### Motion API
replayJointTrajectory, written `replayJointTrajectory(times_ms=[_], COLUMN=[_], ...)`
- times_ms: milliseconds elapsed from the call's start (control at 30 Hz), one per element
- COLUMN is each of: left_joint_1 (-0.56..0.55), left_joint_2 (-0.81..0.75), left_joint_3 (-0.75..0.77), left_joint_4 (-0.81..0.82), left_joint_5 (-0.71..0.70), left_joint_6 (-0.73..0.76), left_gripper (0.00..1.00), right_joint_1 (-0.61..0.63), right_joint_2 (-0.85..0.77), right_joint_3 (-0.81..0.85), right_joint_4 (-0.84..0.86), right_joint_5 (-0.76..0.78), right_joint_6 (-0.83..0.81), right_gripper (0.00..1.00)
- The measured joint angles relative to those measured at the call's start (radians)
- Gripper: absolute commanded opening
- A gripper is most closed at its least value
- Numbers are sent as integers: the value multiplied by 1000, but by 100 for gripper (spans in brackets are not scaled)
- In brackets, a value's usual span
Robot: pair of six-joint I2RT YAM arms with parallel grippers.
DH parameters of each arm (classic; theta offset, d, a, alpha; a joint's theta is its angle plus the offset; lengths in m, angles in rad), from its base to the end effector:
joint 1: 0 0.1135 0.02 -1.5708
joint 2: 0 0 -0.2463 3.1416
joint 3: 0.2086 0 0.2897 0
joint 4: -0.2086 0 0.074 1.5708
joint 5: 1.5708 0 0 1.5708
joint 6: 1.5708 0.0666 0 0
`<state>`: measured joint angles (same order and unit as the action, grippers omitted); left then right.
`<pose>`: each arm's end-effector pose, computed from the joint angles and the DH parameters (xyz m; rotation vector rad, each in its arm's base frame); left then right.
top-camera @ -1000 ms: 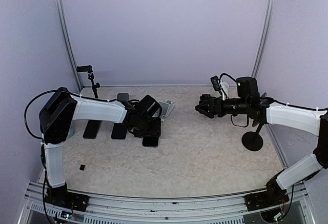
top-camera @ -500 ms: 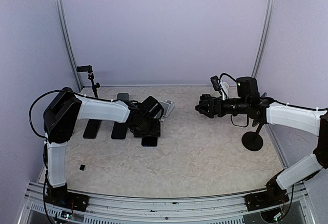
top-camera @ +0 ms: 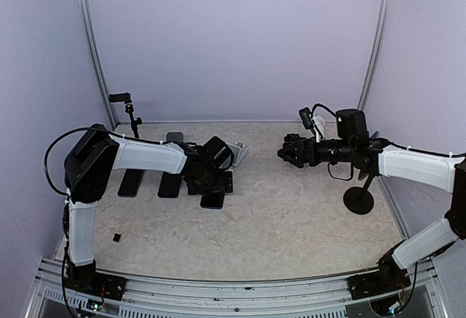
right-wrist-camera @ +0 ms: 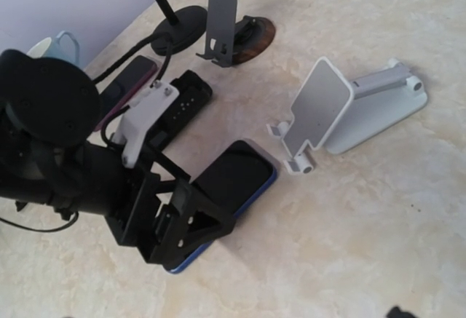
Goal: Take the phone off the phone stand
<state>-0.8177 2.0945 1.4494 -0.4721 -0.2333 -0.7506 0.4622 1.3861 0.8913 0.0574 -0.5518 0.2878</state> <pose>0.3303 -0.3298 0.0796 0.0173 2.6520 -0.2121 0.3166 0.1967 0.2185 -0.5483 2.0169 1.0213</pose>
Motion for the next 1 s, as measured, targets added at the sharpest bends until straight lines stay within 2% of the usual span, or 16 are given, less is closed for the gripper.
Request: replayJointTrajectory(times_ms=[200, 400, 767, 1000], left_joint_1=[4, 33, 163, 175], left_joint_2=[-3, -32, -56, 19], left_joint_3=[5, 36, 117, 257], left_joint_4=[10, 60, 187, 211], left_joint_5=[-14, -1, 179, 255], left_joint_6=[47, 181, 400, 483], left_gripper=[99, 99, 99, 99], right_joint_1=[0, 0, 0, 0], right_joint_2=[0, 0, 0, 0], right_joint_3=[0, 0, -3, -6], right_joint_4=[0, 0, 0, 0], right_joint_5=[0, 0, 0, 3], right_joint_6=[-3, -6, -7, -8], right_gripper=[92, 92, 93, 93])
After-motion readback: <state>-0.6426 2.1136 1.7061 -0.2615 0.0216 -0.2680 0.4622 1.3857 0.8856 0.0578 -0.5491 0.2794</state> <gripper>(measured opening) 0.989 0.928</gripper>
